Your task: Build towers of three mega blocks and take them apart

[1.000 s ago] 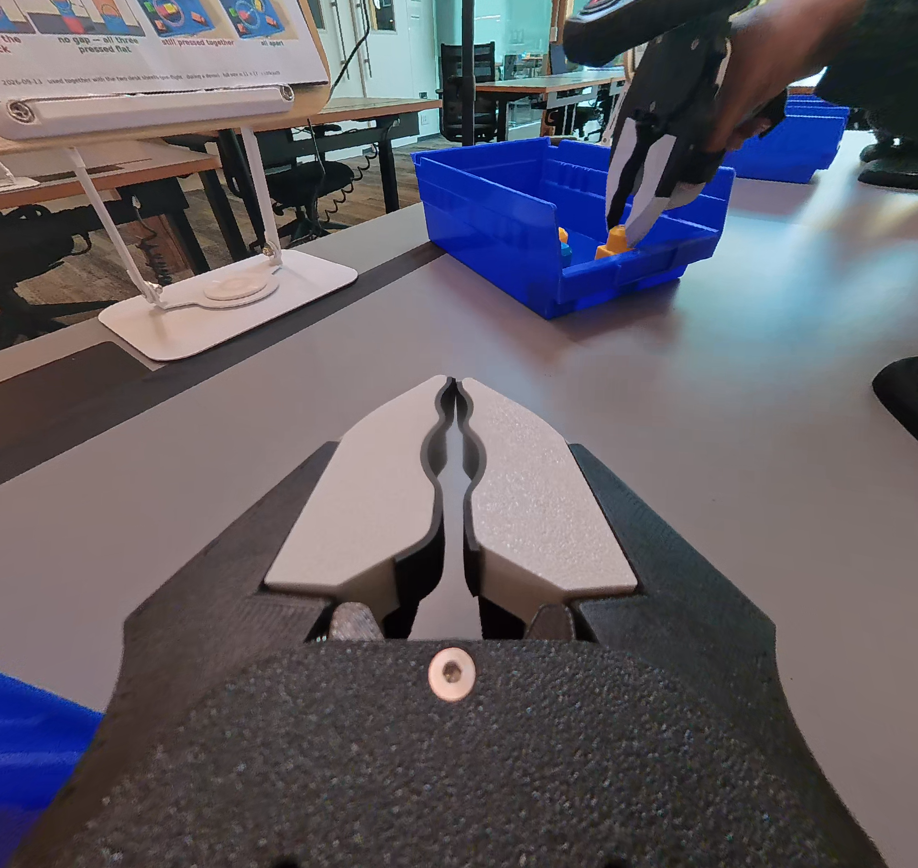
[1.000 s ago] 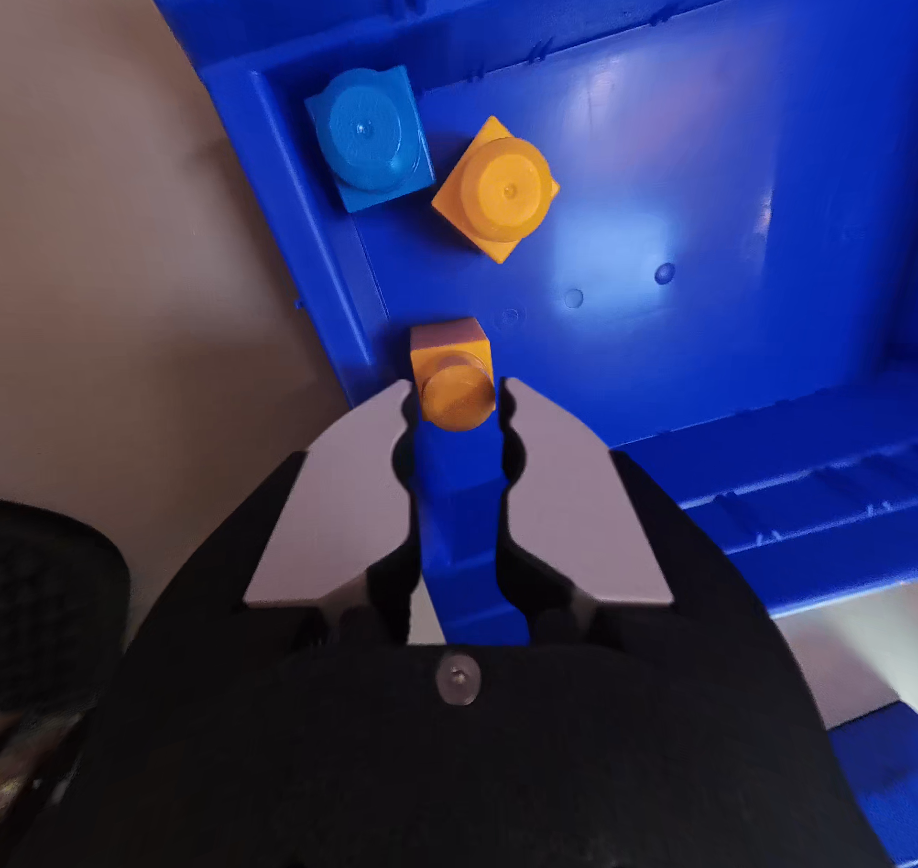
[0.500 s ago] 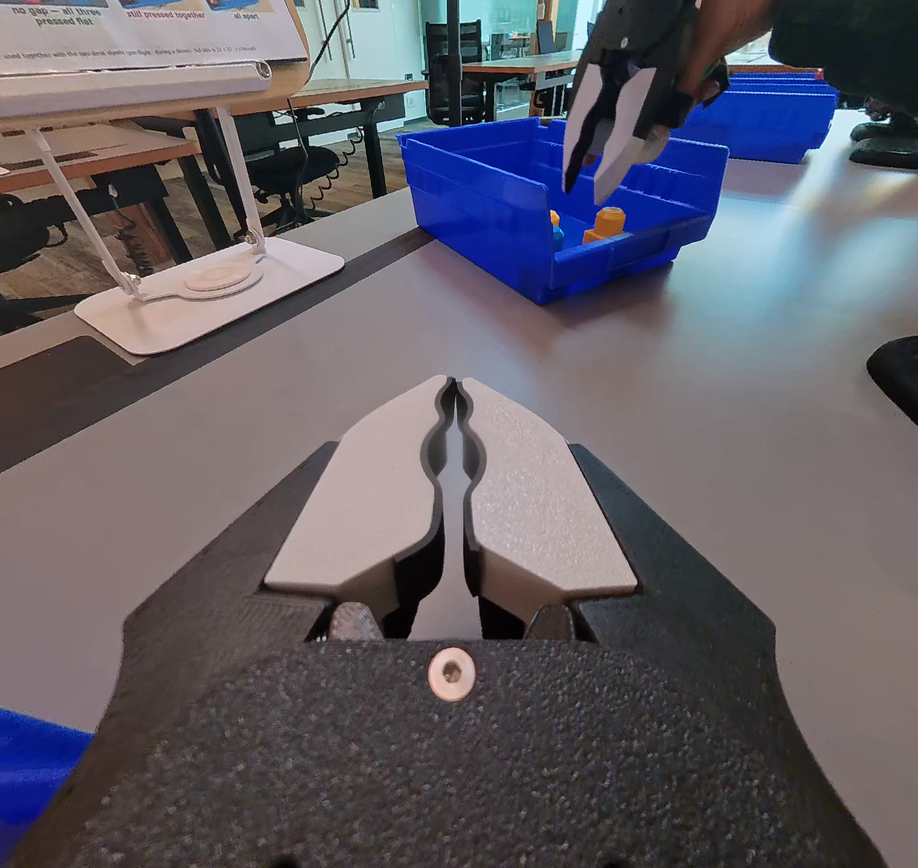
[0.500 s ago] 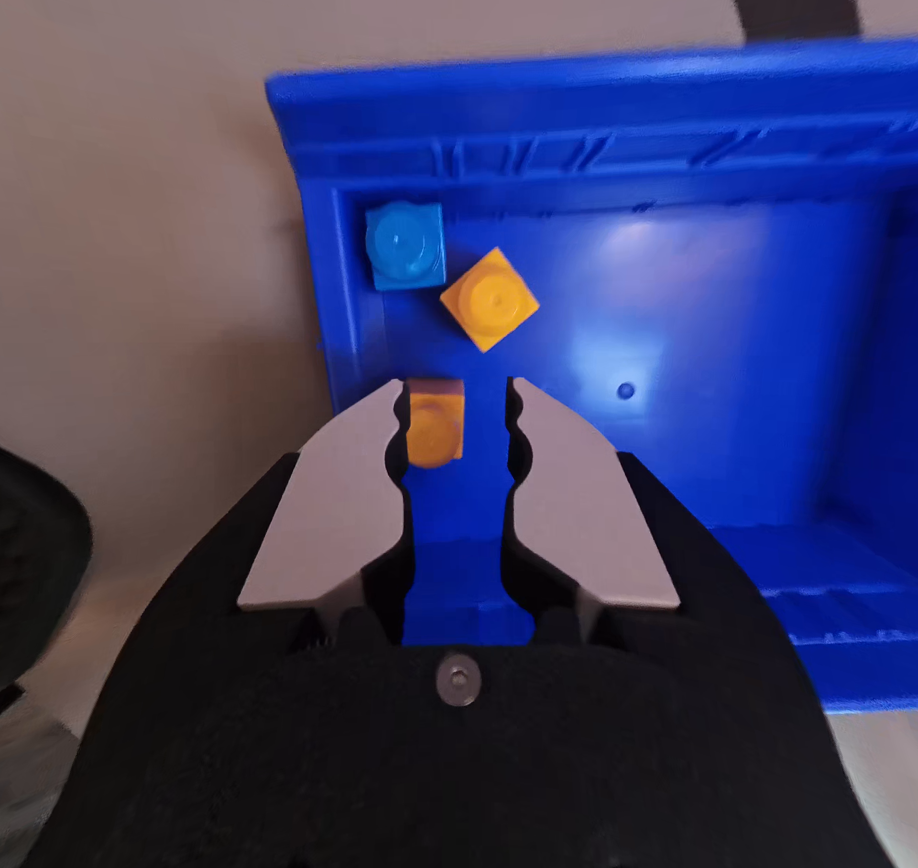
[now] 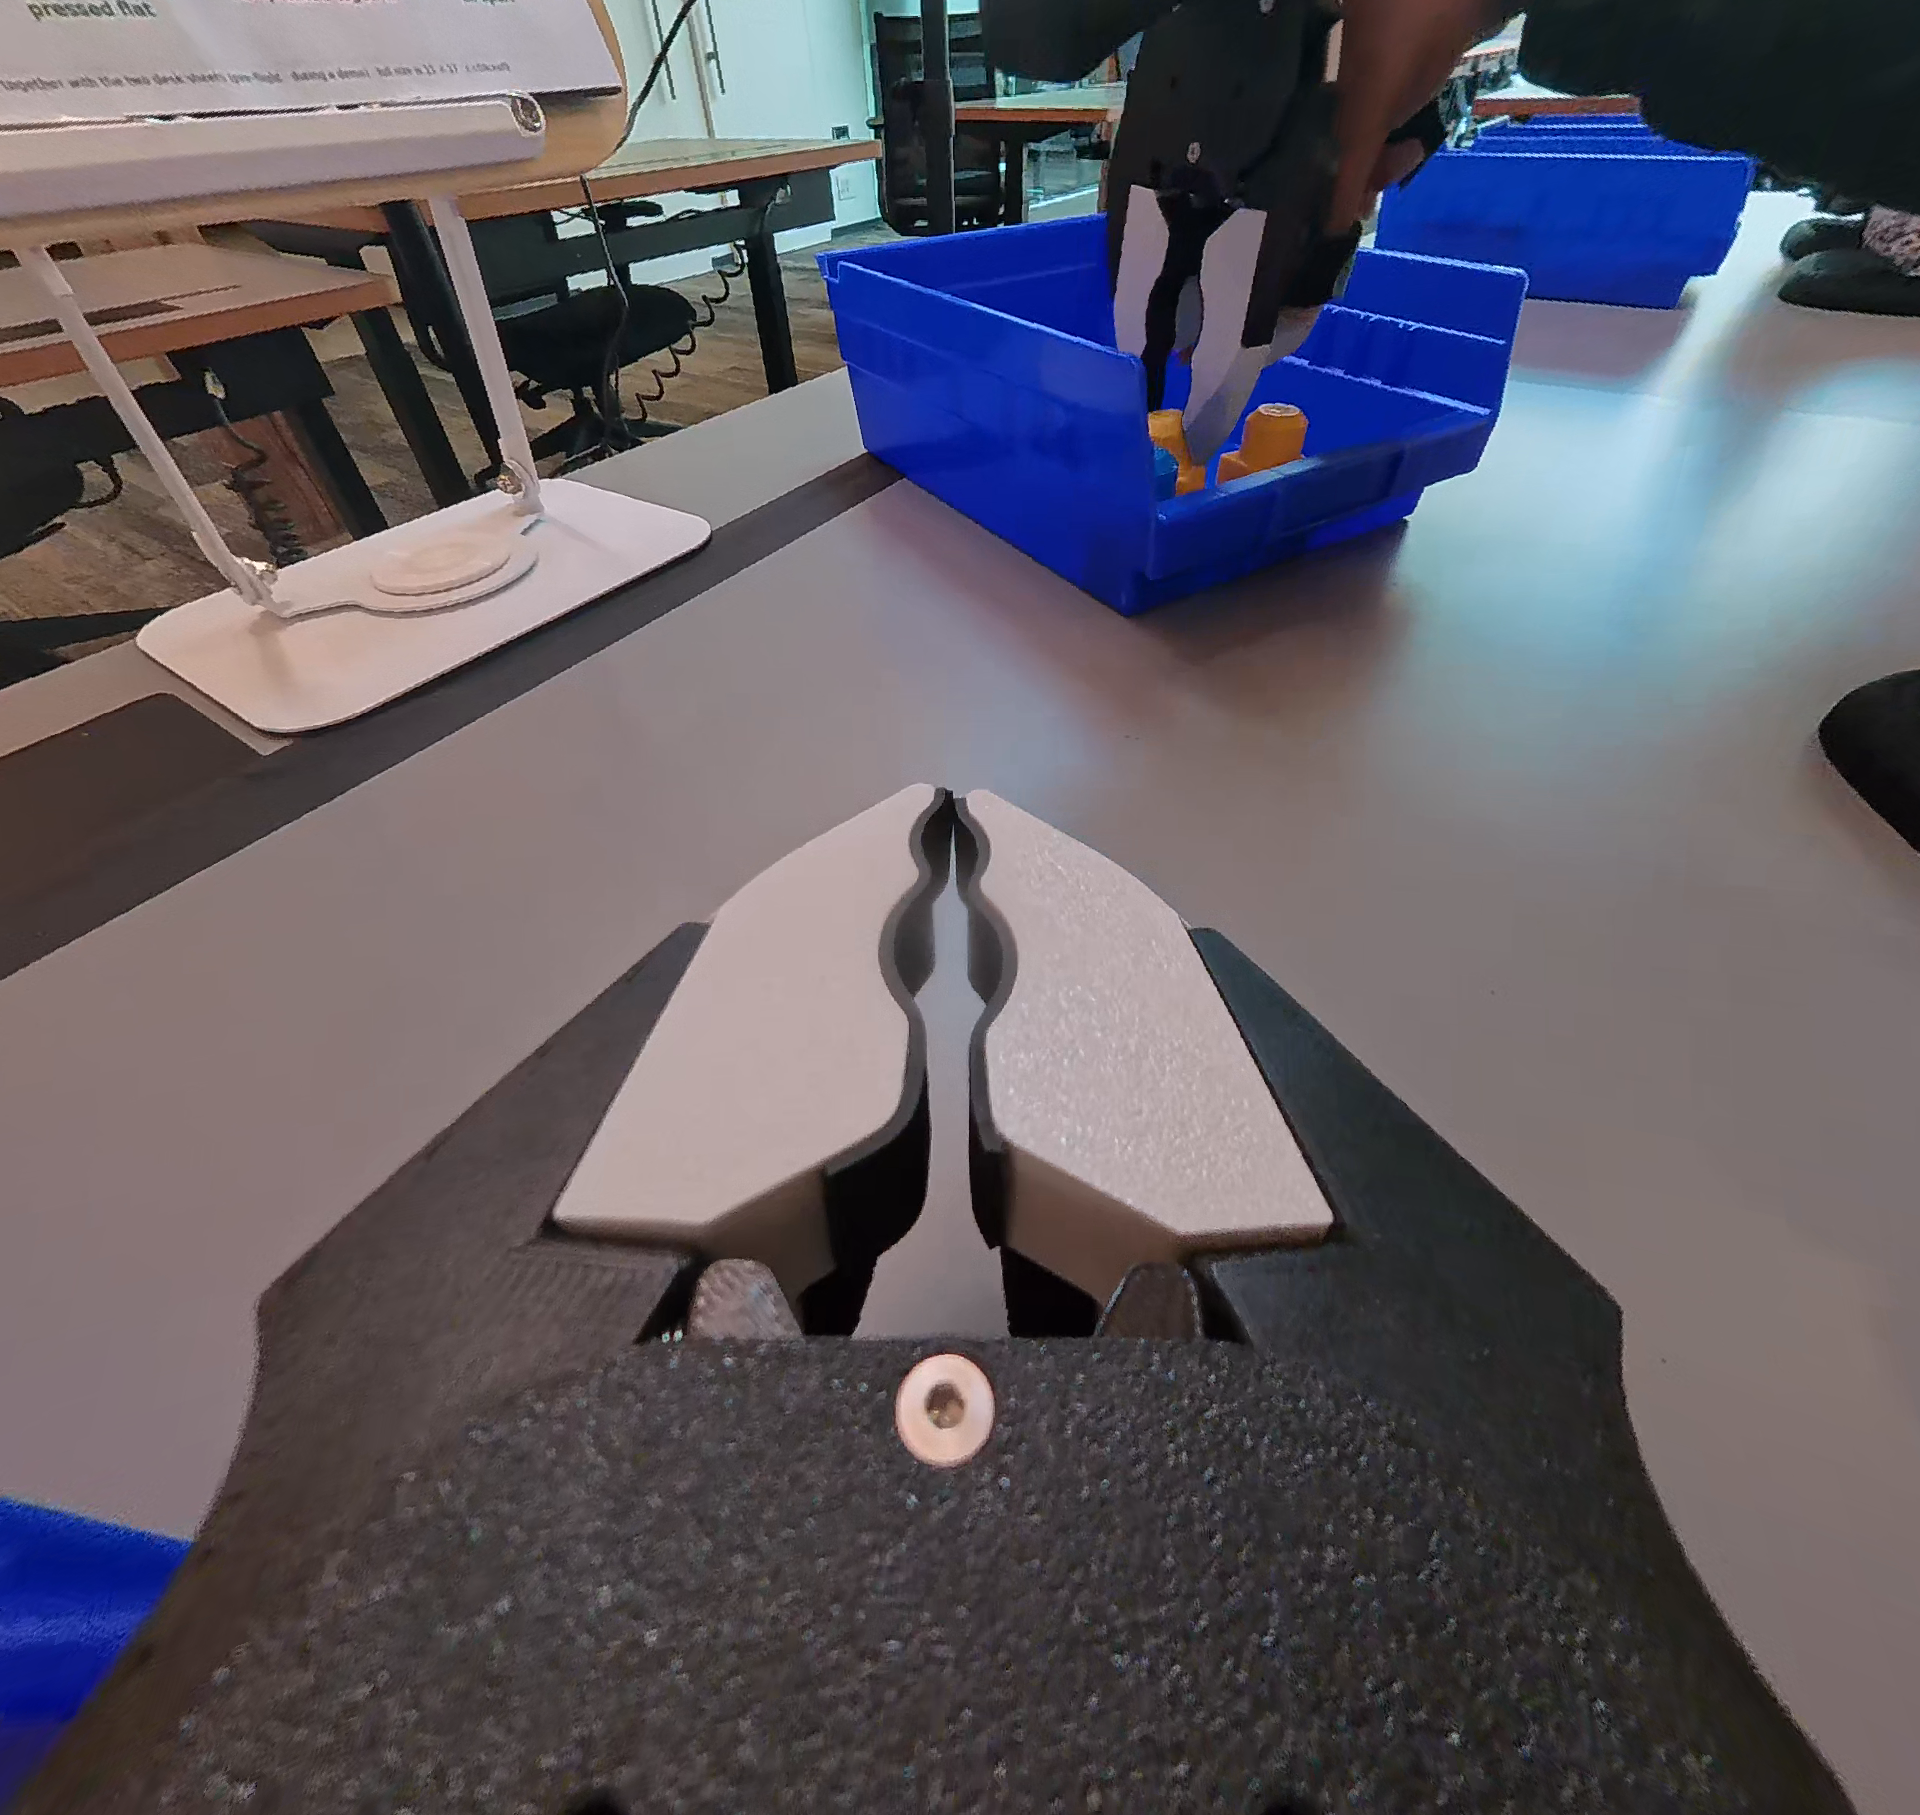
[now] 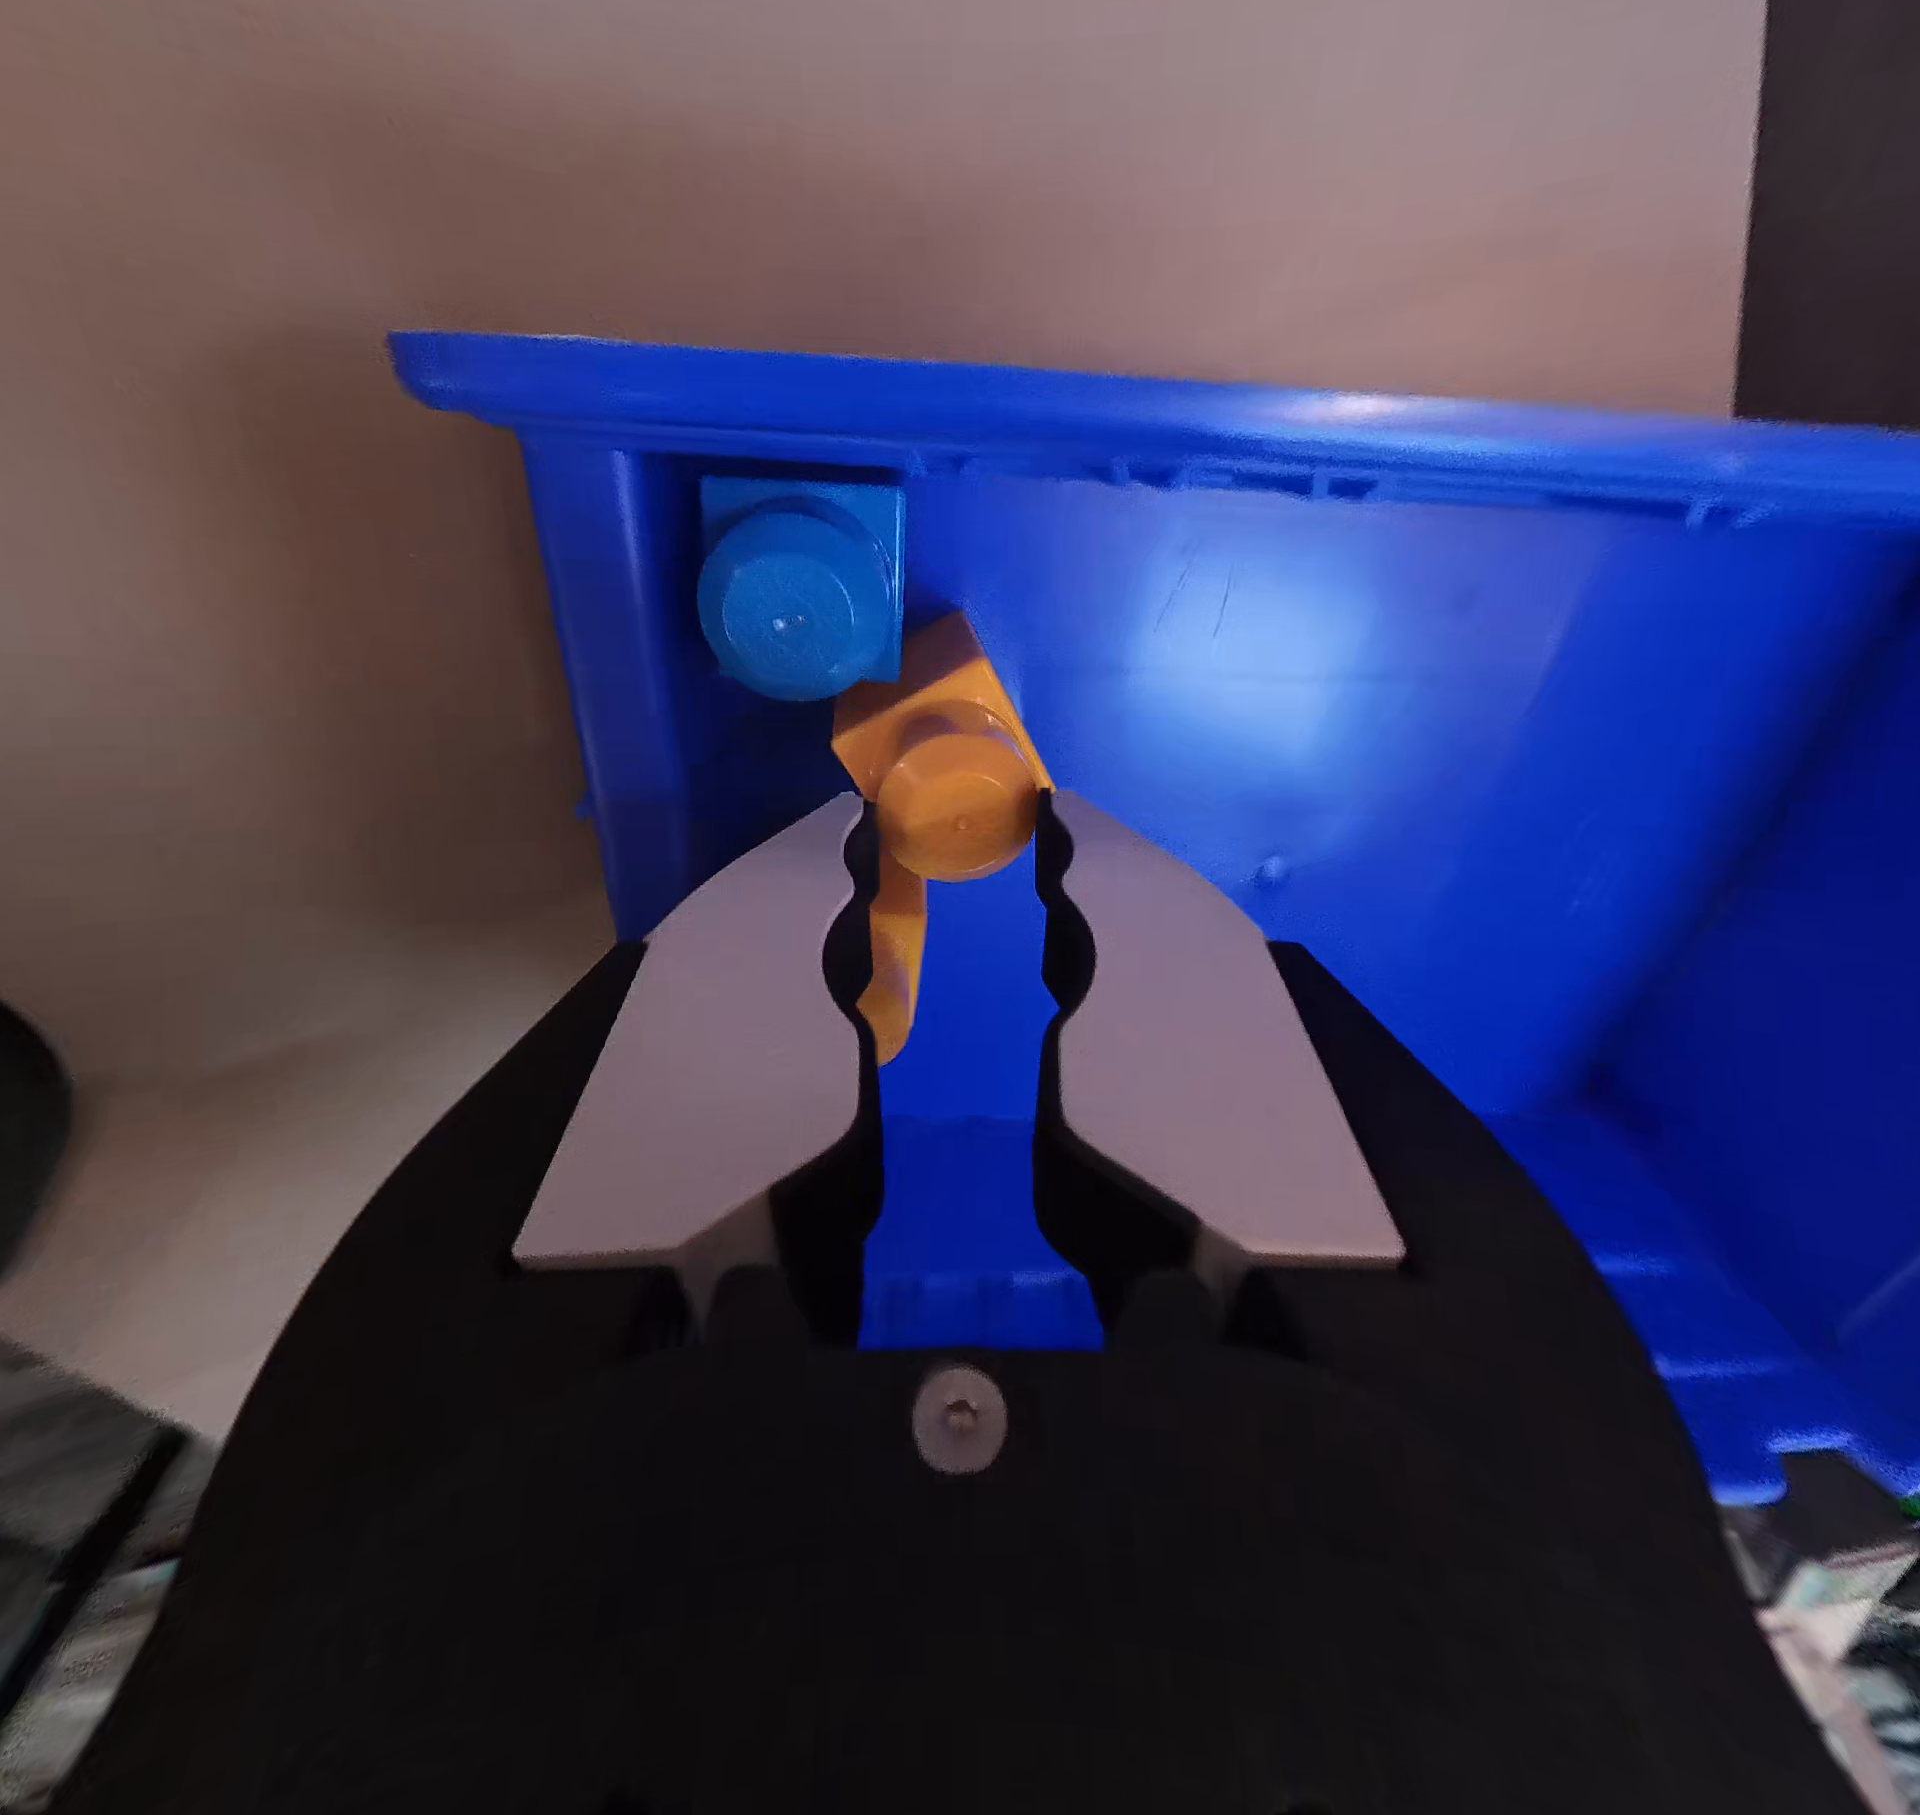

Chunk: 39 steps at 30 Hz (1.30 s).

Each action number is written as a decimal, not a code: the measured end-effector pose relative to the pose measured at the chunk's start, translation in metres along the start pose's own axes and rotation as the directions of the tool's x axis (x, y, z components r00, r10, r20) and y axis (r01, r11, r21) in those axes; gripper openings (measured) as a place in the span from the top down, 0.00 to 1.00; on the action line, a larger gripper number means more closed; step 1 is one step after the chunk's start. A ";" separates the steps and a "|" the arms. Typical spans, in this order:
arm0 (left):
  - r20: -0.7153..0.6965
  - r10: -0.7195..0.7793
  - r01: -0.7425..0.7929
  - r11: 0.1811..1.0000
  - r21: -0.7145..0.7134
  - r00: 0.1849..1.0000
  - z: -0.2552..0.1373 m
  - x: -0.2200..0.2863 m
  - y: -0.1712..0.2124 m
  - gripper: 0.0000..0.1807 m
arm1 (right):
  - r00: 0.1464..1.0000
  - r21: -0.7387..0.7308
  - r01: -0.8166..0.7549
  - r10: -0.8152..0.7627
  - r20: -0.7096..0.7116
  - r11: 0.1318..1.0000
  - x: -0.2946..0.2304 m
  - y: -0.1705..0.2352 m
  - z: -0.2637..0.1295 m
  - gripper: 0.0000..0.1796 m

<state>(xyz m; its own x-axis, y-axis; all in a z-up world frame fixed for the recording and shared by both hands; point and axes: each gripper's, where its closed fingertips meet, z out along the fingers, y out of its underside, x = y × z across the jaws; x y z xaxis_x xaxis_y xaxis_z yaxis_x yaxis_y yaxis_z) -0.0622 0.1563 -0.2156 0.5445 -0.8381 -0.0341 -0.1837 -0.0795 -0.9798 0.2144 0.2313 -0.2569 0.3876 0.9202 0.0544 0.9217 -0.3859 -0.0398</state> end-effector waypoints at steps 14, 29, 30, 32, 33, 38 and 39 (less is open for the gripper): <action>-0.012 0.005 -0.005 1.000 -0.014 1.000 0.001 0.004 0.002 1.00 | 0.935 0.001 -0.353 0.353 0.046 0.936 -0.021 -0.003 0.003 0.83; -0.014 0.006 -0.006 1.000 -0.020 1.000 0.002 0.004 0.003 1.00 | 0.950 -0.070 -0.307 0.310 0.041 0.949 -0.027 0.048 -0.010 0.77; -0.012 0.007 -0.007 1.000 -0.022 1.000 0.002 0.004 0.004 1.00 | 0.950 -0.063 -0.307 0.310 0.043 0.950 -0.026 0.048 -0.007 0.80; -0.011 0.006 -0.007 1.000 -0.024 1.000 0.002 0.004 0.004 1.00 | 0.953 -0.039 -0.298 0.299 0.043 0.954 -0.024 0.047 -0.003 0.84; -0.011 0.006 -0.006 1.000 -0.024 1.000 0.002 0.004 0.004 1.00 | 0.957 -0.019 -0.286 0.287 0.048 0.958 -0.024 0.045 -0.003 0.84; -0.010 0.006 -0.007 1.000 -0.027 1.000 0.002 0.003 0.005 1.00 | 0.975 0.075 -0.212 0.206 0.080 0.974 -0.024 0.035 -0.002 0.84; -0.010 0.007 -0.008 1.000 -0.028 1.000 0.002 0.003 0.005 1.00 | 0.976 0.095 -0.205 0.196 0.089 0.974 -0.024 0.032 -0.002 0.84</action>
<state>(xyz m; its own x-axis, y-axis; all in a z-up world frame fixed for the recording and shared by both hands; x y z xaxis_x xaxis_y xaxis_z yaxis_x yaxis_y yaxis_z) -0.0597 0.1545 -0.2212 0.5346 -0.8442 -0.0392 -0.2106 -0.0882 -0.9736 0.2343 0.1963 -0.2575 0.5582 0.8285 -0.0440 0.8170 -0.5581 -0.1449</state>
